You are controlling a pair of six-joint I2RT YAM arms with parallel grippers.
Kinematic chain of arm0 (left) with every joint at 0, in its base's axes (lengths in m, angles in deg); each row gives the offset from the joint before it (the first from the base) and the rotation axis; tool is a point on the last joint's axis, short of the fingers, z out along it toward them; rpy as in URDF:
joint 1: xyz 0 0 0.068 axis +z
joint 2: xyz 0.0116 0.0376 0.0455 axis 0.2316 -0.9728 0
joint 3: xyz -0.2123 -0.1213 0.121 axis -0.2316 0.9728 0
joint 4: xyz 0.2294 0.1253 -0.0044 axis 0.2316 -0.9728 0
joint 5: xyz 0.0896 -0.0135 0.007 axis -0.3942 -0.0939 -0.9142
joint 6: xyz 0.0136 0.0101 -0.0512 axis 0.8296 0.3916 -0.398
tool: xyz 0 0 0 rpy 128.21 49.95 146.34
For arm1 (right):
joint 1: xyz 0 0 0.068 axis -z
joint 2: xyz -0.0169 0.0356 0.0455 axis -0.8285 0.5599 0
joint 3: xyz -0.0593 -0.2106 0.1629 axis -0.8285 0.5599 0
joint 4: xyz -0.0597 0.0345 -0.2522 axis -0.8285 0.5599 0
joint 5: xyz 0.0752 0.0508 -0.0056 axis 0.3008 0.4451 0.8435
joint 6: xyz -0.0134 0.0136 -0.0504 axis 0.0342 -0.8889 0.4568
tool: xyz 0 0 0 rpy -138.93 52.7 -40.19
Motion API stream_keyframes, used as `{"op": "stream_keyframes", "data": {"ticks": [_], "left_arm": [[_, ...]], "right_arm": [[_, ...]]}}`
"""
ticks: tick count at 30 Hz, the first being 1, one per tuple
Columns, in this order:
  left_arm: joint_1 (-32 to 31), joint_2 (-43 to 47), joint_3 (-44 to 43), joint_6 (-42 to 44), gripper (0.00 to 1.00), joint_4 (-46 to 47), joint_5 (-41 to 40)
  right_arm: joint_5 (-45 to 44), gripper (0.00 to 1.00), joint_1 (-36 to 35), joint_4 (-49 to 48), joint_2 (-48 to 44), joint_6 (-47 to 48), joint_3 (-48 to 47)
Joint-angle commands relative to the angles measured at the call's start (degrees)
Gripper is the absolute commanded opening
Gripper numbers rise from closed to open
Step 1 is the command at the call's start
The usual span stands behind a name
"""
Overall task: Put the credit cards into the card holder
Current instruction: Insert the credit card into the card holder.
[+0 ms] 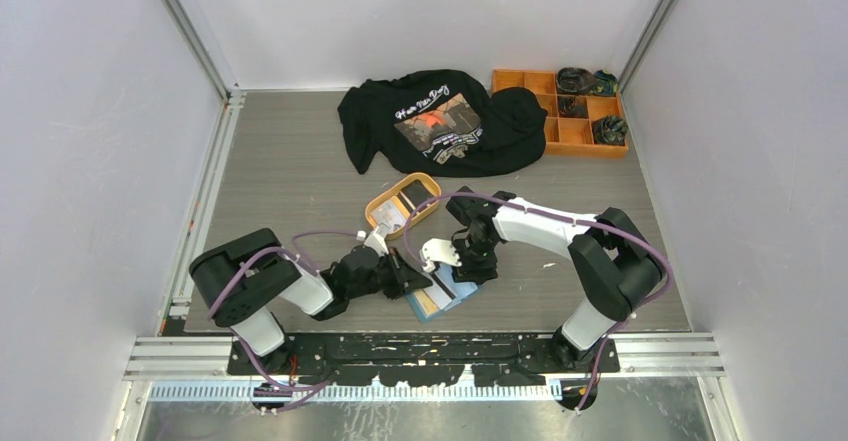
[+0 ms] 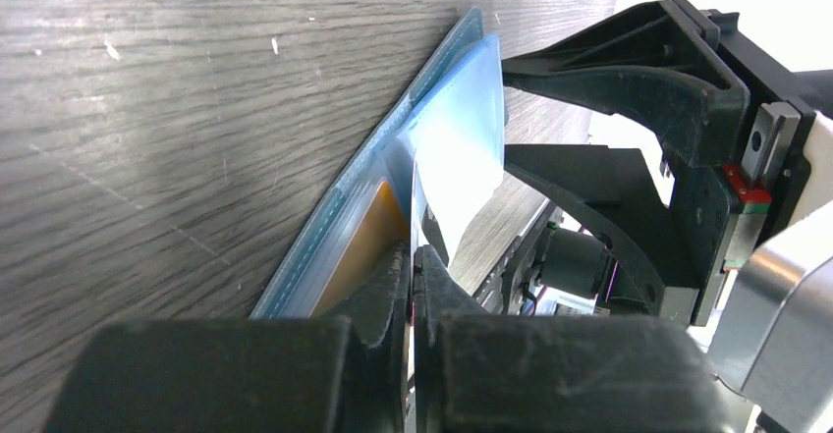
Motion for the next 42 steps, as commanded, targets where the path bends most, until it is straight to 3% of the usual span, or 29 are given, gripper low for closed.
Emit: {"op": "stream_keyframes", "data": {"ticks": [1,21,29,42], "left_arm": [[-0.27,1.81,1.82,0.24,0.00,-2.43,0.57],[-0.49,-9.90,0.24,-2.94,0.00,8.90,1.50],[-0.21,-10.21,-1.03,-0.74,0.00,7.96,1.16],[1.78,-10.31,-2.19,3.40,0.00,4.79,1.80]], "right_arm": [[-0.36,0.54,-0.54,-1.93,0.84,-1.56,-1.13],[-0.18,0.54,-1.55,-2.41,1.06,-2.69,-1.26],[-0.63,0.54,-1.84,-2.39,0.48,-3.41,-1.54],[-2.54,0.71,-0.48,-1.10,-8.67,-5.64,-2.39]]}}
